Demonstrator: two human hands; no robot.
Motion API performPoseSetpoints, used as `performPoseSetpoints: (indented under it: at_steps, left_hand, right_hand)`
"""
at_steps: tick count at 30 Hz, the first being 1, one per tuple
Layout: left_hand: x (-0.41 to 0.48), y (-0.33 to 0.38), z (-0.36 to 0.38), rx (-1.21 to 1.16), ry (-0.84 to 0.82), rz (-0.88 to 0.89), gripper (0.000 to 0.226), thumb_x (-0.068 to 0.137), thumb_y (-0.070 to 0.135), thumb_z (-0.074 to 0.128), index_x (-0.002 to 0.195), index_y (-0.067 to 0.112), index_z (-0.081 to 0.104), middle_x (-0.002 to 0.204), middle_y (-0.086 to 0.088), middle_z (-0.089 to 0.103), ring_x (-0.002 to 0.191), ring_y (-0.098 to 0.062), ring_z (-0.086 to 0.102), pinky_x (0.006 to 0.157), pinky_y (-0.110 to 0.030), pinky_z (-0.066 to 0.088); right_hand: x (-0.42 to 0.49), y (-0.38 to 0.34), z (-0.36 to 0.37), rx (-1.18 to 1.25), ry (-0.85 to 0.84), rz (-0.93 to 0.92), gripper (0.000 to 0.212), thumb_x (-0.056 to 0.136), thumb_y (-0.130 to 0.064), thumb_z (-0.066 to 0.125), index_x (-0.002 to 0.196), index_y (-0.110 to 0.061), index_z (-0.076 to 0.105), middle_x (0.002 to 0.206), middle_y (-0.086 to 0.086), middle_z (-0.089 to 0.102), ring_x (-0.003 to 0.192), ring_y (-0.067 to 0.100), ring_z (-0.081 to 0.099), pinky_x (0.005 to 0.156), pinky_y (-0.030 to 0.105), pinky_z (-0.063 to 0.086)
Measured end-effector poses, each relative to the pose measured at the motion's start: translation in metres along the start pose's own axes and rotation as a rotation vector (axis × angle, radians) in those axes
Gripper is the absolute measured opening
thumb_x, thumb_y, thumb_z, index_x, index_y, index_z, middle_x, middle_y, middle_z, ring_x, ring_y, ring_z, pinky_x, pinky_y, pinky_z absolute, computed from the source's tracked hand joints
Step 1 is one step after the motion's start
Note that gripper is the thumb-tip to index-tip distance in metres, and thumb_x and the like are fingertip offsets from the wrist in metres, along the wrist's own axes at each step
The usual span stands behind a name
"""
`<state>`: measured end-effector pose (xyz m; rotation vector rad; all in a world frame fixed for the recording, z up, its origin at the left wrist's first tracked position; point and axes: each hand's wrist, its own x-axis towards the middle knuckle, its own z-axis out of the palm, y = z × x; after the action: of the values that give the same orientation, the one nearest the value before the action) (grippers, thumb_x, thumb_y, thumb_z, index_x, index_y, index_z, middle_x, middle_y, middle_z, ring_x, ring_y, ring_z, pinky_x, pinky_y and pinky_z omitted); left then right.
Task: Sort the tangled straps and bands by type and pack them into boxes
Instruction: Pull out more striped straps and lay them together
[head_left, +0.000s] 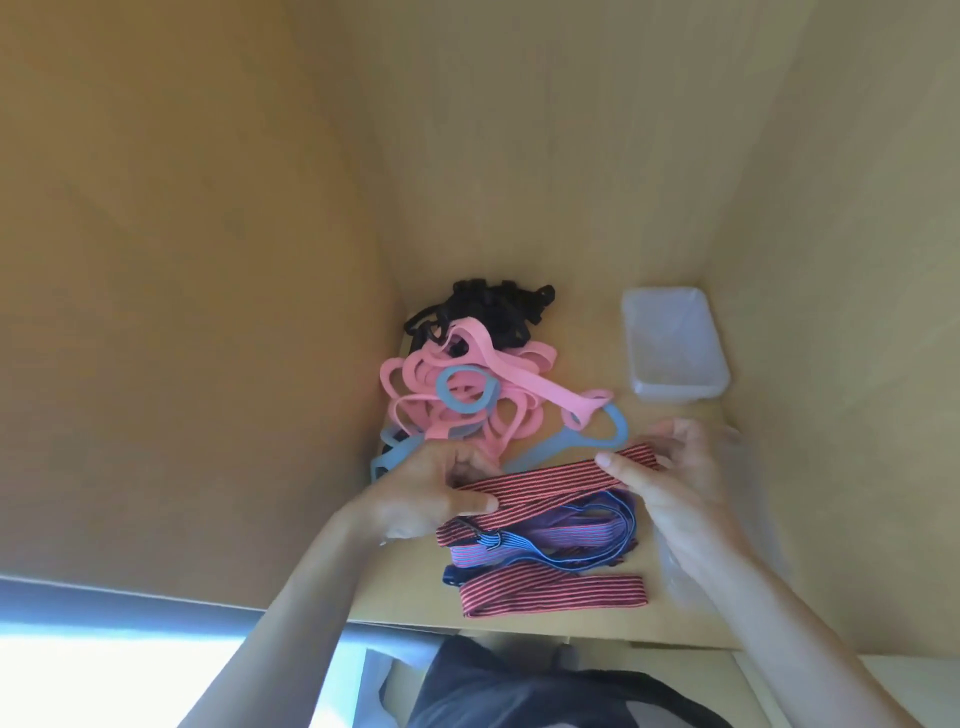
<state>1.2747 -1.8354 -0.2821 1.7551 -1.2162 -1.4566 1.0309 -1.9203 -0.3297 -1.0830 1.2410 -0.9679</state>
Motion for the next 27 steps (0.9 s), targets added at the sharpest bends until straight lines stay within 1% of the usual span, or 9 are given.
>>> performPoseSetpoints:
  at_steps: [2, 5, 7, 11, 14, 18, 23, 25, 27]
  left_hand:
    - [-0.003, -0.005, 0.002, 0.075, 0.025, -0.001, 0.020, 0.086, -0.007, 0.072, 0.104, 0.000, 0.068, 0.103, -0.015, 0.076, 0.087, -0.020, 0.071, 0.082, -0.034, 0.058]
    - [-0.006, -0.012, 0.009, 0.171, 0.070, 0.024, 0.018, 0.086, -0.002, 0.072, 0.099, 0.010, 0.067, 0.095, 0.001, 0.076, 0.084, -0.011, 0.070, 0.078, -0.027, 0.056]
    - [-0.007, -0.018, 0.017, 0.283, 0.116, 0.070, 0.020, 0.087, 0.003, 0.071, 0.094, 0.020, 0.066, 0.089, 0.012, 0.072, 0.083, -0.003, 0.065, 0.078, -0.021, 0.052]
    - [-0.009, -0.039, 0.032, 0.557, 0.238, 0.143, 0.022, 0.087, 0.016, 0.069, 0.099, 0.033, 0.063, 0.104, 0.017, 0.061, 0.098, -0.002, 0.058, 0.089, -0.024, 0.046]
    - [-0.014, -0.055, 0.038, 0.613, 0.273, 0.240, 0.026, 0.086, 0.016, 0.068, 0.106, 0.033, 0.062, 0.114, 0.018, 0.055, 0.112, 0.001, 0.050, 0.097, -0.016, 0.040]
    - [-0.022, -0.065, 0.042, 0.531, 0.322, 0.322, 0.031, 0.081, 0.020, 0.070, 0.110, 0.031, 0.063, 0.120, 0.023, 0.051, 0.120, 0.003, 0.046, 0.099, -0.006, 0.030]
    - [-0.026, -0.063, 0.027, 0.210, 0.545, 0.261, 0.022, 0.083, 0.011, 0.063, 0.101, 0.023, 0.068, 0.112, 0.010, 0.059, 0.103, -0.012, 0.059, 0.089, -0.025, 0.047]
    - [-0.027, -0.062, 0.018, 0.240, 0.671, 0.232, 0.019, 0.083, 0.018, 0.060, 0.100, 0.019, 0.068, 0.108, 0.006, 0.057, 0.095, -0.008, 0.056, 0.084, -0.027, 0.048]
    - [-0.028, -0.061, 0.012, 0.386, 0.739, 0.259, 0.040, 0.078, 0.033, 0.047, 0.106, 0.015, 0.068, 0.111, 0.002, 0.055, 0.102, -0.009, 0.050, 0.088, -0.021, 0.044]
  right_hand:
    - [-0.012, 0.010, -0.010, -0.135, -0.074, -0.045, 0.051, 0.066, -0.006, 0.092, 0.091, -0.036, 0.059, 0.090, -0.005, 0.071, 0.078, 0.011, 0.067, 0.073, 0.022, 0.053]
    - [-0.023, 0.021, -0.020, -0.339, -0.120, -0.123, 0.043, 0.067, -0.015, 0.093, 0.088, -0.036, 0.061, 0.083, -0.008, 0.067, 0.077, 0.014, 0.066, 0.074, 0.032, 0.052]
    - [-0.027, 0.024, -0.023, -0.554, -0.148, -0.245, 0.037, 0.070, -0.025, 0.091, 0.087, -0.036, 0.061, 0.079, -0.012, 0.064, 0.078, 0.007, 0.063, 0.073, 0.032, 0.052]
    - [-0.034, 0.025, -0.022, -0.884, -0.232, -0.505, 0.028, 0.075, -0.032, 0.087, 0.087, -0.028, 0.062, 0.085, -0.019, 0.050, 0.082, 0.004, 0.052, 0.076, 0.036, 0.049]
    - [-0.037, 0.030, -0.020, -0.955, -0.190, -0.523, 0.029, 0.075, -0.031, 0.087, 0.088, -0.023, 0.062, 0.097, -0.009, 0.045, 0.095, 0.016, 0.047, 0.083, 0.034, 0.043]
    - [-0.041, 0.035, -0.018, -0.966, -0.217, -0.504, 0.033, 0.076, -0.029, 0.085, 0.095, -0.022, 0.059, 0.111, -0.008, 0.044, 0.105, 0.015, 0.046, 0.090, 0.031, 0.038]
    - [-0.048, 0.035, -0.011, -0.974, -0.262, -0.512, 0.043, 0.076, -0.023, 0.084, 0.110, -0.021, 0.058, 0.117, -0.009, 0.045, 0.111, 0.017, 0.047, 0.097, 0.028, 0.035]
    - [-0.051, 0.033, -0.009, -0.987, -0.277, -0.511, 0.048, 0.075, -0.020, 0.084, 0.115, -0.020, 0.058, 0.120, -0.007, 0.046, 0.114, 0.017, 0.046, 0.101, 0.024, 0.030]
    - [-0.053, 0.032, -0.009, -1.016, -0.300, -0.516, 0.052, 0.075, -0.019, 0.084, 0.120, -0.021, 0.056, 0.125, -0.006, 0.046, 0.116, 0.020, 0.046, 0.104, 0.028, 0.031]
